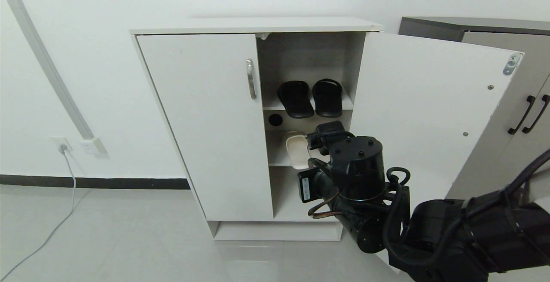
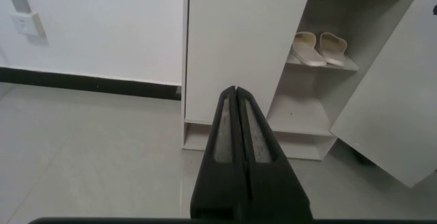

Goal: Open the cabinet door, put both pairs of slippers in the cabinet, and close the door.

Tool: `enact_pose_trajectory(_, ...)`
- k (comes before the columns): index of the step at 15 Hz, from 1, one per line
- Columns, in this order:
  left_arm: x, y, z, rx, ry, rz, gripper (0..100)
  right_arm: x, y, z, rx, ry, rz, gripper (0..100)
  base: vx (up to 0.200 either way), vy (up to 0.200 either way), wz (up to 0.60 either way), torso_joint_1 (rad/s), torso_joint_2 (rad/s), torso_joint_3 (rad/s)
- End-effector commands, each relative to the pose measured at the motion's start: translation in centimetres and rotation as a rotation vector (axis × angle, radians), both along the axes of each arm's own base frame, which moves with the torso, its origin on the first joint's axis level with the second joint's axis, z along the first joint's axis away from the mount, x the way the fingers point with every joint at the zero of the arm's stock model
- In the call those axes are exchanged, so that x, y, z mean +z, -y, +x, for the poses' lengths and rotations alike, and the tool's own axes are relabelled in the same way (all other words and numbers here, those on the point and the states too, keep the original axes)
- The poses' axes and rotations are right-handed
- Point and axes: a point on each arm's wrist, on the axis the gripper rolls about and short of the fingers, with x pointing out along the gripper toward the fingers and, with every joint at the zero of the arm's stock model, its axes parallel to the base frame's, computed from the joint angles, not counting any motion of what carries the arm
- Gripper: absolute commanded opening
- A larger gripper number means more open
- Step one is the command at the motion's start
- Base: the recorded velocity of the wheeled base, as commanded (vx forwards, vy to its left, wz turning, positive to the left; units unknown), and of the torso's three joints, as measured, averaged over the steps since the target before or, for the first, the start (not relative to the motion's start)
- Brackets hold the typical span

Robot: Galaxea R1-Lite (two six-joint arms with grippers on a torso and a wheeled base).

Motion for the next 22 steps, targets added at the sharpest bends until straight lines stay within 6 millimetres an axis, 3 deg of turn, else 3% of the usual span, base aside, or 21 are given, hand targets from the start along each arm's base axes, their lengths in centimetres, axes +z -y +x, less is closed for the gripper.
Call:
enact_pose_trajectory(1,-0.02,0.0,0.0,0.001,0.0,0.0,0,-0.26,-0.13,0.09,0.001,-0.004,-0.005,0,0.0,0.0,0.0,0.0,0.0,0.0)
enact_pose_trajectory(9,0.02,0.0,-0.01,0.001,0.001,-0.001,0,-0.64,0.16,0.16,-0.005,-0.009,-0.025,0,0.0,0.0,0.0,0.023,-0.31,-0.288)
enact_pose_trajectory(22,-0.02,0.0,0.0,0.001,0.0,-0.001,0,-0.81,0.21,0.34,-0.009,-0.011,-0.031,0,0.0,0.0,0.0,0.146,-0.48,-0.331)
